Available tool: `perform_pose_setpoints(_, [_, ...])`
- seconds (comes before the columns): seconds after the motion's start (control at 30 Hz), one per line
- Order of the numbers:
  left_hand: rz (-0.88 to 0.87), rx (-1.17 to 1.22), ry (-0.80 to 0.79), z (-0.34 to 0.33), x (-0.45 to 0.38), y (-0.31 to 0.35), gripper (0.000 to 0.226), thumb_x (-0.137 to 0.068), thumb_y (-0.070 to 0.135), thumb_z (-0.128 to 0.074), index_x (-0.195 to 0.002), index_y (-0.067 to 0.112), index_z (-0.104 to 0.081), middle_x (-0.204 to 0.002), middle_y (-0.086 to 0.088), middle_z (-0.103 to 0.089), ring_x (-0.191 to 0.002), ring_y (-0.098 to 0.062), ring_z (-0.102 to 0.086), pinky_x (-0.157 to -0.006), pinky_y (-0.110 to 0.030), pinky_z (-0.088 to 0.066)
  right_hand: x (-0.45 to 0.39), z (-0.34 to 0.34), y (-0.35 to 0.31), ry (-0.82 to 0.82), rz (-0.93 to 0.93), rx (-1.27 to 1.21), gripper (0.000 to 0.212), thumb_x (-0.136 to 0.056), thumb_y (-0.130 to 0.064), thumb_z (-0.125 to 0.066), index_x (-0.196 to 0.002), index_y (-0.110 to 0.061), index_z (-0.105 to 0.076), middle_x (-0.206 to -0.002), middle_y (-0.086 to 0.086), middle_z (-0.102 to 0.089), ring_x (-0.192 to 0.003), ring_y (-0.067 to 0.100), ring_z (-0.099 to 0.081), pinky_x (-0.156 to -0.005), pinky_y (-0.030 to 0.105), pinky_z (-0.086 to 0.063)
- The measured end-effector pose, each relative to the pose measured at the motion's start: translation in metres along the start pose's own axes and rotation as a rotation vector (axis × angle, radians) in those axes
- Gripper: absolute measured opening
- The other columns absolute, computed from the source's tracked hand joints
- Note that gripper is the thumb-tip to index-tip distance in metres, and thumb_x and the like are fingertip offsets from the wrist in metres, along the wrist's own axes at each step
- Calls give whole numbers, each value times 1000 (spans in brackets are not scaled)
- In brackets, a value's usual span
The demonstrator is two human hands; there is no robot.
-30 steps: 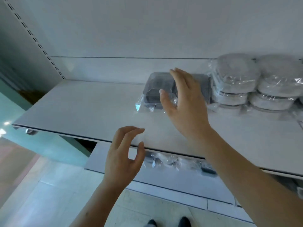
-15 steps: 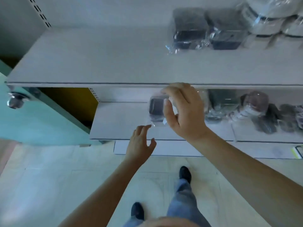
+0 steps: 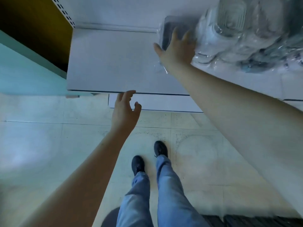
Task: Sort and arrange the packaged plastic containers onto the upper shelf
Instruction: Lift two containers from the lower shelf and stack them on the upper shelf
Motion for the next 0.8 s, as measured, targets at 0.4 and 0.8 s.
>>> perform_pose_setpoints(0.4, [56,11,22,-24,-58,19,40,-98,18,-53,-138,14,-51,-135,-5,-52,-114,-13,-56,-86,-23,-41,75,4,47,313,213,-274,81,-86,-56,-59,-152,-15,-40,-157,21,-33,-126,38,-48,-99,40,-49])
perform_pose_setpoints(0.8, [-132,-324,54,-121,-149,105,84,-93,56,-53,-160,24,-13,-161,-16,-18,-147,-34,-22,-113,-46,-34,110,-27,178,280,93,-184,84,-84,-51,-65,-152,-9,-38,-158,19,-32,-133,33,-44,-107,42,-42])
Point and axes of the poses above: each hand's wrist, its own x-axis away from the middle knuckle, its own z-axis out of the back of the hand, y = z × x, the point moved 6 cm from there along -x, towards the middle knuckle
